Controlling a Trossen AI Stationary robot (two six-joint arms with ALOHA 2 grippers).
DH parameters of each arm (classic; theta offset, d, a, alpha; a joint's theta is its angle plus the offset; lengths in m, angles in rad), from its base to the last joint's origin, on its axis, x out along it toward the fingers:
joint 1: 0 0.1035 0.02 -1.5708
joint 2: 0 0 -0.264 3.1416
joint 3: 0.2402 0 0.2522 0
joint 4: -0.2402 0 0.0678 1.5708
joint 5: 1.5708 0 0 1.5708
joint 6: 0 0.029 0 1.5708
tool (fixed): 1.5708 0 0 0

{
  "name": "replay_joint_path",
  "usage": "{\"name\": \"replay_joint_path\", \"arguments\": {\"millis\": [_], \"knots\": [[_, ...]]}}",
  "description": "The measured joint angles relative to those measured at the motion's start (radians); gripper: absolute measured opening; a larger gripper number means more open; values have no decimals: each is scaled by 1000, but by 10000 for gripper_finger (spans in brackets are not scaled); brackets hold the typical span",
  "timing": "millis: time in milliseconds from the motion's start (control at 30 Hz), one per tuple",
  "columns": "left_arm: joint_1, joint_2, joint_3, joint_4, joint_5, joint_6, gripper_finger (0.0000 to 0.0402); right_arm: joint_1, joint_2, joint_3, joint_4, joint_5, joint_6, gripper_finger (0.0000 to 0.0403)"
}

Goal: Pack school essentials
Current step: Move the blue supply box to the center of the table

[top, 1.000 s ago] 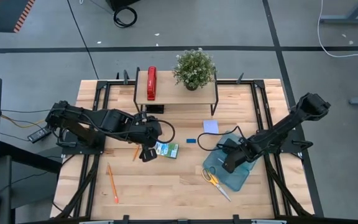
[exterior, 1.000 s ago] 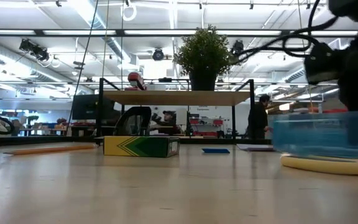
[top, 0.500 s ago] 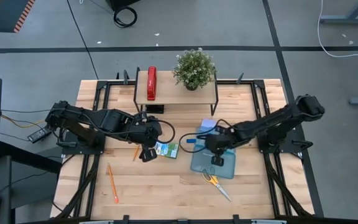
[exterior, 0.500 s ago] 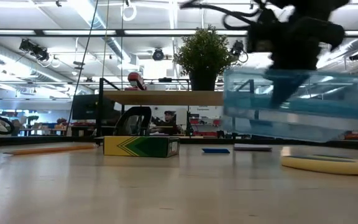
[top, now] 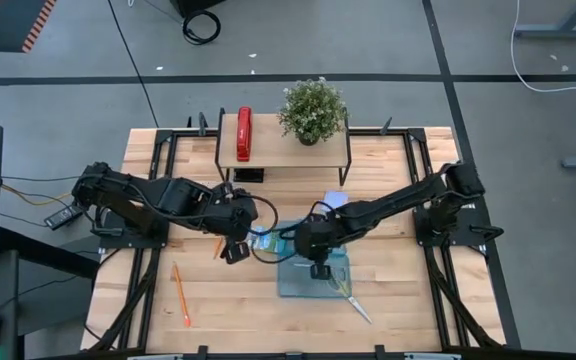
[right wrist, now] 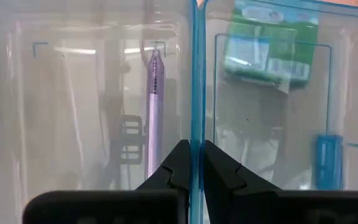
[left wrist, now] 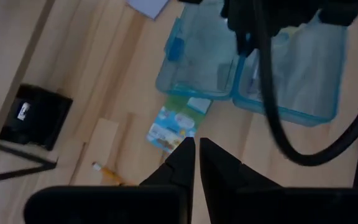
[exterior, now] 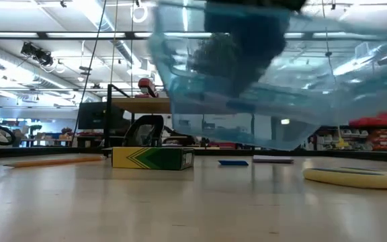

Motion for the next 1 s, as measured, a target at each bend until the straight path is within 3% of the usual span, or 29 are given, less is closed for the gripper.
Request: {"name": "replay_joint_path", "arguments": {"millis": [133,333,667,1000], "knots": [[23,-32,0,-21,-2,13,36,14,10,48,-62,-78,90,29],[102,-84,1,-7,-3,84,28,83,-1,86,94,-201,101,29],[177,-137,1,-4,0,208,34,127,131,93,243,-215,250,31],[188,-140,1,-12,55,289,28,69,251,92,279,-188,242,32]]}}
